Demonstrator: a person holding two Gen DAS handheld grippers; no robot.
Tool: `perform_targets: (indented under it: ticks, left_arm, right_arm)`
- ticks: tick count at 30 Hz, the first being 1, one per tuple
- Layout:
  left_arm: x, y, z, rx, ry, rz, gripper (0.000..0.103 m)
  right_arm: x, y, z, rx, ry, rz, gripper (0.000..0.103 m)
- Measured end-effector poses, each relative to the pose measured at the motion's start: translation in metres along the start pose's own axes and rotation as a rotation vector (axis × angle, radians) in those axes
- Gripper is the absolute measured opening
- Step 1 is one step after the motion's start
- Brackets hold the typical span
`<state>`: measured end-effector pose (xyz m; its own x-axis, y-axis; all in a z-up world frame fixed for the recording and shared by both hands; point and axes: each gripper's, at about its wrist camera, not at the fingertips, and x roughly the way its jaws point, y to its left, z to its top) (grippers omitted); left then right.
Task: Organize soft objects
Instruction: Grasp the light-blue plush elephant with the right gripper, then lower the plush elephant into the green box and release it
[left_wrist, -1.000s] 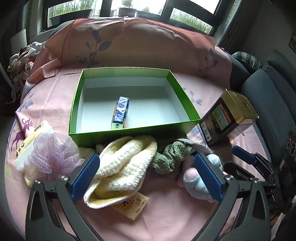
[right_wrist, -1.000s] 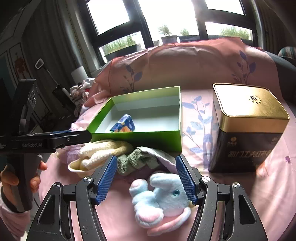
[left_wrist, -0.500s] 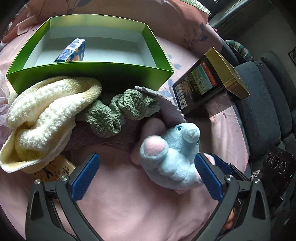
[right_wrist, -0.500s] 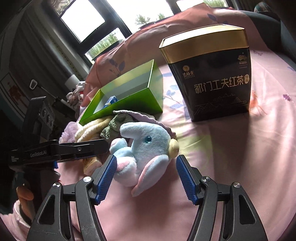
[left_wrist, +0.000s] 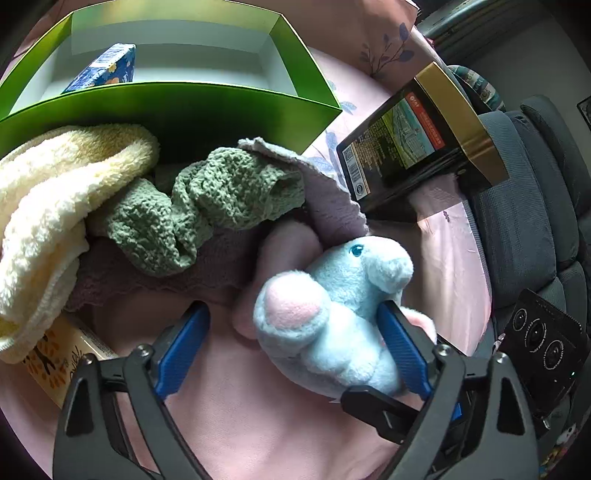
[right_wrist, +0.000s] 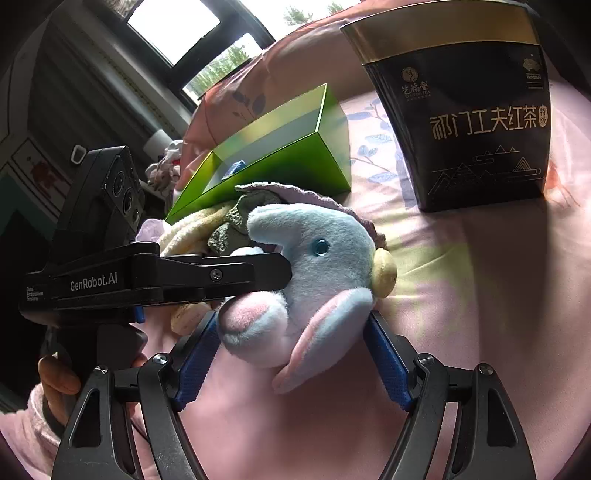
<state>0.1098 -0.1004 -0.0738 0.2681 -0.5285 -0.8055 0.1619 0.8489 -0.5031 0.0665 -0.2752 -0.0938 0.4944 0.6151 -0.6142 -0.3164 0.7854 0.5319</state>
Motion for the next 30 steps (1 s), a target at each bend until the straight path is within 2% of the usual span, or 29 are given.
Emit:
perform_targets:
  ticks: [2, 5, 7, 13, 20, 24, 30]
  left_arm:
    - [0.000, -0.002, -0.003, 0.007, 0.003, -0.019, 0.080]
    - [-0.003, -0.008, -0.007, 0.035, -0.005, -0.029, 0.064]
    - [-0.006, -0.014, -0.011, 0.062, -0.015, -0.023, 0.060]
    - [-0.022, -0.027, -0.021, 0.119, -0.064, -0.009, 0.060]
    - [-0.066, -0.039, -0.026, 0.182, -0.181, -0.011, 0.060]
    - [-0.083, -0.037, -0.013, 0.197, -0.237, 0.006, 0.060]
    - [-0.104, -0.025, 0.022, 0.186, -0.309, 0.043, 0.060]
  right_arm:
    - [0.002, 0.002, -0.003, -0.018, 0.007, -0.033, 0.076]
    - [0.003, 0.003, -0.006, -0.033, 0.006, -0.058, 0.069]
    - [0.000, 0.005, -0.008, -0.046, 0.001, -0.066, 0.065]
    - [-0.017, 0.017, -0.010, -0.075, -0.039, -0.064, 0.061]
    - [-0.043, 0.045, 0.003, -0.147, -0.122, -0.058, 0.061]
    - [-0.044, 0.060, 0.020, -0.192, -0.154, -0.041, 0.061]
    - [-0.026, 0.080, 0.056, -0.245, -0.197, -0.006, 0.061]
